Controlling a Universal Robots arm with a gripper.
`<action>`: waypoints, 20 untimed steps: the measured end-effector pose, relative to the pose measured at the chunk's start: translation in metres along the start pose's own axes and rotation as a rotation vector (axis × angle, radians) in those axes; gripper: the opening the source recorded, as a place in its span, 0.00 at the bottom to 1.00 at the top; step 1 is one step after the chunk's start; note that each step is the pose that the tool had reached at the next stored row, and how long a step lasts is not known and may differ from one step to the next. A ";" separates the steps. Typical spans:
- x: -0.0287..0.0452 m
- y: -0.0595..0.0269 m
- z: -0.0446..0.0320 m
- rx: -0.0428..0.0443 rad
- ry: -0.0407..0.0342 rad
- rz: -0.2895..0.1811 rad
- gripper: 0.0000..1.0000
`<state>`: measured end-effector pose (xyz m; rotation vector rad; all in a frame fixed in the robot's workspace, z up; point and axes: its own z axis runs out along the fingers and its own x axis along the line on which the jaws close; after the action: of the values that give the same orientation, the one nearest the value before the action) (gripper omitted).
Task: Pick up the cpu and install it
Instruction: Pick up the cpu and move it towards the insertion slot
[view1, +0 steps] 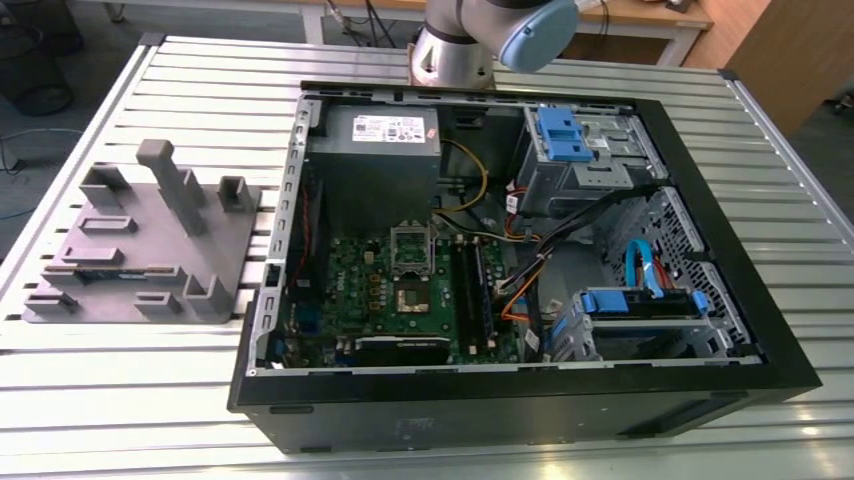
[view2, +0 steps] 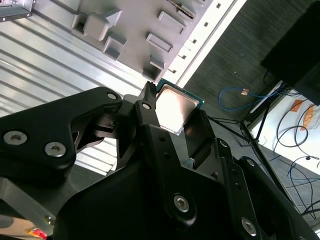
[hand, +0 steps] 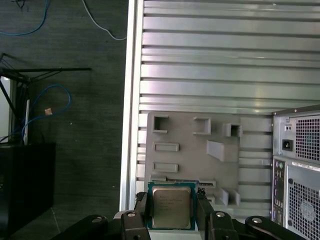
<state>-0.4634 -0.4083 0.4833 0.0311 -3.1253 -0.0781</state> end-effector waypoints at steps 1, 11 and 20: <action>0.0000 0.0001 -0.0010 0.0000 0.0000 0.000 0.47; 0.0002 0.0007 -0.0145 0.0000 -0.0001 0.000 0.47; 0.0003 0.0011 -0.0214 0.0000 0.0000 0.000 0.47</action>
<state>-0.4634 -0.4083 0.5047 0.0311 -3.1254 -0.0781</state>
